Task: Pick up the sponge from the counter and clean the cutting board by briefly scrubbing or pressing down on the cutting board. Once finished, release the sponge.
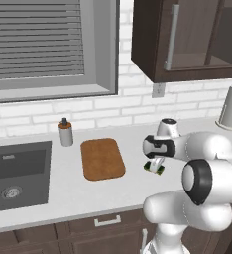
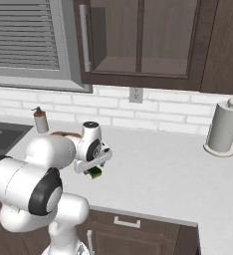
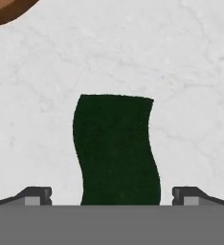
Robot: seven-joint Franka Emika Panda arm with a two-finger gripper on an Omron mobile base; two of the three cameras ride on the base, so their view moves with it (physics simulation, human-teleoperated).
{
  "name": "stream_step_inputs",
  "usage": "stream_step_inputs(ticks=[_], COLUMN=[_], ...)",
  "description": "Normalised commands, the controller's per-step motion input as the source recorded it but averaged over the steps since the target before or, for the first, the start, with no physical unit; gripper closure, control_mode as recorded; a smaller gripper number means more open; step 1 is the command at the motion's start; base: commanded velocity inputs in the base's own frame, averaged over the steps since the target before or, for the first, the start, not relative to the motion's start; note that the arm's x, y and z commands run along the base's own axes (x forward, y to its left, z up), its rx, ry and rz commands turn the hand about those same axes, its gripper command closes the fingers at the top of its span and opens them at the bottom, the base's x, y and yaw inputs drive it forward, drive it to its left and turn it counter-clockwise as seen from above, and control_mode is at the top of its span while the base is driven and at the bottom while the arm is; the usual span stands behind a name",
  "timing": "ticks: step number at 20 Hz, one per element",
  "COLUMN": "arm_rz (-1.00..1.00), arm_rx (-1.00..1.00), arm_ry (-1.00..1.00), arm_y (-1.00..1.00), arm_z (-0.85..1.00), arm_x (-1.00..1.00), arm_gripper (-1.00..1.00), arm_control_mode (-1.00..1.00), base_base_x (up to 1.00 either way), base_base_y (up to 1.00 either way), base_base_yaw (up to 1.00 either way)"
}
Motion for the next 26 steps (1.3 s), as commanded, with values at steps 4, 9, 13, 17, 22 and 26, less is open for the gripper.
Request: stream_step_inputs(ticks=[4,9,13,17,22,26], arm_rz=[0.0,0.07,0.07,0.09,0.07,0.03], arm_rx=[0.0,0.0,0.0,0.0,0.0,0.0], arm_ry=[-0.01,0.0,0.0,0.0,0.0,0.0], arm_y=[0.0,0.0,0.0,0.0,0.0,0.18], arm_z=[-0.1,-0.03,-0.09,-0.18,-0.21,-0.16], arm_x=[0.04,0.03,0.08,0.06,0.09,0.05], arm_gripper=[-1.0,-1.0,-1.0,-1.0,-1.0,1.0], arm_control_mode=[-1.0,-1.0,-1.0,-1.0,-1.0,-1.0], base_base_x=[0.0,0.0,0.0,0.0,0.0,0.0], base_base_y=[0.0,0.0,0.0,0.0,0.0,0.0], base_base_yaw=[0.0,0.0,0.0,0.0,0.0,0.0])
